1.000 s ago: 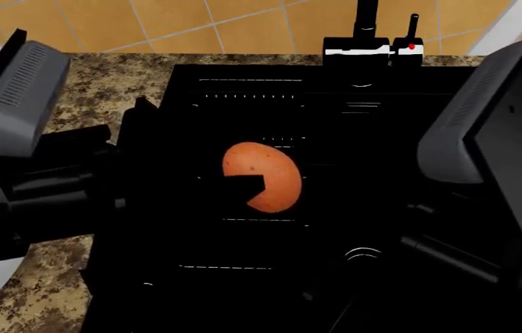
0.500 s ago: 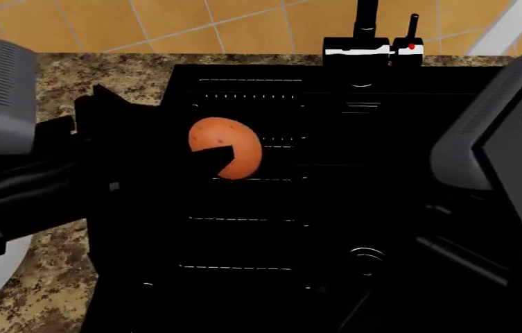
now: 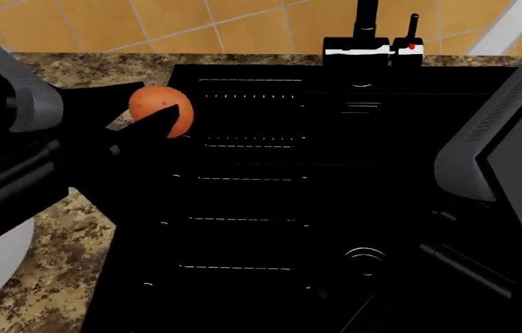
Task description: Pick the egg from the sink and place it on the plate located on the counter
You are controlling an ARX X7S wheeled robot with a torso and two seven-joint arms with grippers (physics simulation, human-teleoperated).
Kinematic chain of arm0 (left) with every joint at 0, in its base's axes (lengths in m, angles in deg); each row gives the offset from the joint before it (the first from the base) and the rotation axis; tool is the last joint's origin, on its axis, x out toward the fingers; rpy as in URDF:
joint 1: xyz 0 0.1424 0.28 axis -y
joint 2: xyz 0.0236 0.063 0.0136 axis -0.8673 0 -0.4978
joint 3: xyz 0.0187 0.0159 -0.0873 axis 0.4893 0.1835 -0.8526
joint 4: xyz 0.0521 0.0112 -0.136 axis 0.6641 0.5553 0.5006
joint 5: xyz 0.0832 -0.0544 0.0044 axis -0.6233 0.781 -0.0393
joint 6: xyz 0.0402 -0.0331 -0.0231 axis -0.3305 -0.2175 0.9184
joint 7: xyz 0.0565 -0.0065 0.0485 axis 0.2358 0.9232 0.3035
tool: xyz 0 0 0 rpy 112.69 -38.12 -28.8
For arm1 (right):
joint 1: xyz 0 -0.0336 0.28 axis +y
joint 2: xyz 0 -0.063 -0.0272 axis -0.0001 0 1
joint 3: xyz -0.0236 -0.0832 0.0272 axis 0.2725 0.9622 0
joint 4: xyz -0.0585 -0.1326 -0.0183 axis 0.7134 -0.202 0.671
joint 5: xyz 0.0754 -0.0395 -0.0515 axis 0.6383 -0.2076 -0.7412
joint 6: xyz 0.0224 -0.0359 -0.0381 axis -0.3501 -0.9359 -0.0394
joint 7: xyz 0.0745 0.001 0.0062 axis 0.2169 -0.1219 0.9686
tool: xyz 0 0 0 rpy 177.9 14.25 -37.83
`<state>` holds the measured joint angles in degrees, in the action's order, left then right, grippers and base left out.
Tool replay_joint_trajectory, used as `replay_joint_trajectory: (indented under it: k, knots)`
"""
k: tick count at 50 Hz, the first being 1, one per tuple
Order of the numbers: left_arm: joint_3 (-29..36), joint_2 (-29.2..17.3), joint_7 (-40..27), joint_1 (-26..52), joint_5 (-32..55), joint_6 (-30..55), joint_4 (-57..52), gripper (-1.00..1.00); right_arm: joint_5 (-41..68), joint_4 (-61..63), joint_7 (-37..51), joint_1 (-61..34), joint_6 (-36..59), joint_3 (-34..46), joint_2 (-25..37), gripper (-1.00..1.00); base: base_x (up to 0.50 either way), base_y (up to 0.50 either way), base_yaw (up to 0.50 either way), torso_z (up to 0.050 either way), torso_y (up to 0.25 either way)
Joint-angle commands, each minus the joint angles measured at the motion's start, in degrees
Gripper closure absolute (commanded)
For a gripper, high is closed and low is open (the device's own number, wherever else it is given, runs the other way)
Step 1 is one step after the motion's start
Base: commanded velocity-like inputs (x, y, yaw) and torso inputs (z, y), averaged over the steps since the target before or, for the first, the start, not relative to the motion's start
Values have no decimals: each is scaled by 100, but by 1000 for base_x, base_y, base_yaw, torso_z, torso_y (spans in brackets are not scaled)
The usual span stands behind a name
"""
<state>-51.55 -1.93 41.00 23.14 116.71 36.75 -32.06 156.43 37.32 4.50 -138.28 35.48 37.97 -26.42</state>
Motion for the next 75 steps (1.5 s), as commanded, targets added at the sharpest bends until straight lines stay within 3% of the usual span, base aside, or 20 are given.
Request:
replay_joint_trajectory:
  k: [1,18,31,37,40,45,48,58,75]
  knots:
    - [-160,36,-1007,109,-58,1029,-580,100,141,-26,220,-102,76,0,-12,-100,0,0,0,0,0]
    - [-658,-52,-1851,43,-24,1882,-1022,100,36,-96,379,-264,148,229,-16,-100,0,0,0,0,0]
    - [-1604,-1020,-6343,-402,5032,1837,-1257,100,-173,-335,289,-292,46,404,-62,-100,0,0,0,0,0]
    - [-1710,-1587,-7797,-745,6325,1486,-1543,100,-205,-348,275,-296,2,468,-103,-100,0,0,0,0,0]
    - [-1884,-1774,-8017,-931,6400,1372,-1765,100,-243,-359,250,-279,-29,488,-92,-100,0,0,0,0,0]
    - [-2437,-1901,-7748,-1446,6147,1226,-1970,100,-246,-356,250,-253,-57,486,-77,-100,0,0,0,0,0]
    - [-2545,-2068,-8151,-1669,6376,1100,-1967,100,-263,-368,248,-271,-63,518,-79,-100,0,0,0,0,0]
    - [-3118,-2122,-7397,-2285,5557,1000,-2070,100,-211,-342,283,-296,-59,512,-34,-100,0,0,0,0,0]
    - [-3018,-2096,-6133,-2778,4063,460,-1647,100,-195,-314,308,-318,-83,568,3,-100,0,0,0,0,0]
